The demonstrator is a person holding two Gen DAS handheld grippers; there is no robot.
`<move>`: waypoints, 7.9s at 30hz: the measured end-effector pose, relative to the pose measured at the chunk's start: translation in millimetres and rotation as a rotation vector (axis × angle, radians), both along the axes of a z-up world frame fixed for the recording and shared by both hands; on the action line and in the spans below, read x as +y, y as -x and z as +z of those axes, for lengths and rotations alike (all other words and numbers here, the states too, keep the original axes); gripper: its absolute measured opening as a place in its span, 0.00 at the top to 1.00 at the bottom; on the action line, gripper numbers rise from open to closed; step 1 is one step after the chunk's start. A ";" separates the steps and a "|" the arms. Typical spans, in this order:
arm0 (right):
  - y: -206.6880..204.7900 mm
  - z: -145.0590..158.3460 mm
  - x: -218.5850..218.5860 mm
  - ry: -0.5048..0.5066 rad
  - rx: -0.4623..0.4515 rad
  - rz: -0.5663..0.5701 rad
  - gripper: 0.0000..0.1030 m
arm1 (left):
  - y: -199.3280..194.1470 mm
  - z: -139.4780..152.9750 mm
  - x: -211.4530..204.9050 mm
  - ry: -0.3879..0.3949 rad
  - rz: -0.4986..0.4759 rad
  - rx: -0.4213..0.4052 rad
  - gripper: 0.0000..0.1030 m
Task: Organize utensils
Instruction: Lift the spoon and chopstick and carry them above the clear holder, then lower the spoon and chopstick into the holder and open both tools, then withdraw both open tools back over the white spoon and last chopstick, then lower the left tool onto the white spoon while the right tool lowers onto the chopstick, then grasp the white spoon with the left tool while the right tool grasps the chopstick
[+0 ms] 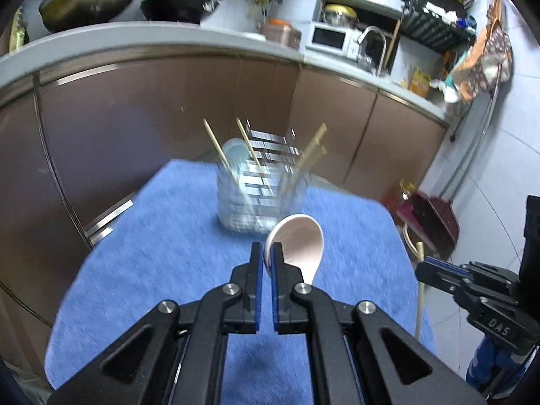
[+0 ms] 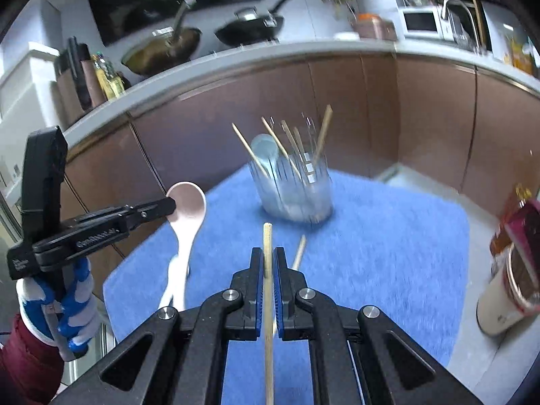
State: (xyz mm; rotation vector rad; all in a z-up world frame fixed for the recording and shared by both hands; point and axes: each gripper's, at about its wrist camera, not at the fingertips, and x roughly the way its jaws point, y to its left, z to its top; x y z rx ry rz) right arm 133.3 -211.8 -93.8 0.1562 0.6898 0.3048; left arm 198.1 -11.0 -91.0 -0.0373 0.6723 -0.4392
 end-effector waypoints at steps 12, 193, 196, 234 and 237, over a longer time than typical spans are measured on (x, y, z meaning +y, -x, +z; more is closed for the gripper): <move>-79.2 92.4 -11.6 -0.118 -0.364 -0.014 0.94 | -92.1 62.0 -4.7 0.110 0.170 -0.187 0.97; -65.3 -92.7 2.2 0.070 0.267 -0.040 0.60 | -21.3 -97.3 103.2 0.010 0.204 0.354 0.36; -89.7 -107.8 4.1 0.067 0.327 -0.016 0.66 | -36.2 -116.2 96.3 -0.006 0.186 0.409 0.41; -211.3 -156.6 34.7 0.280 0.578 0.088 0.88 | -115.4 -158.6 66.1 -0.073 -0.162 0.620 0.87; -213.9 -156.5 38.8 0.299 0.580 0.093 0.88 | -111.9 -160.4 57.3 -0.103 -0.187 0.617 0.87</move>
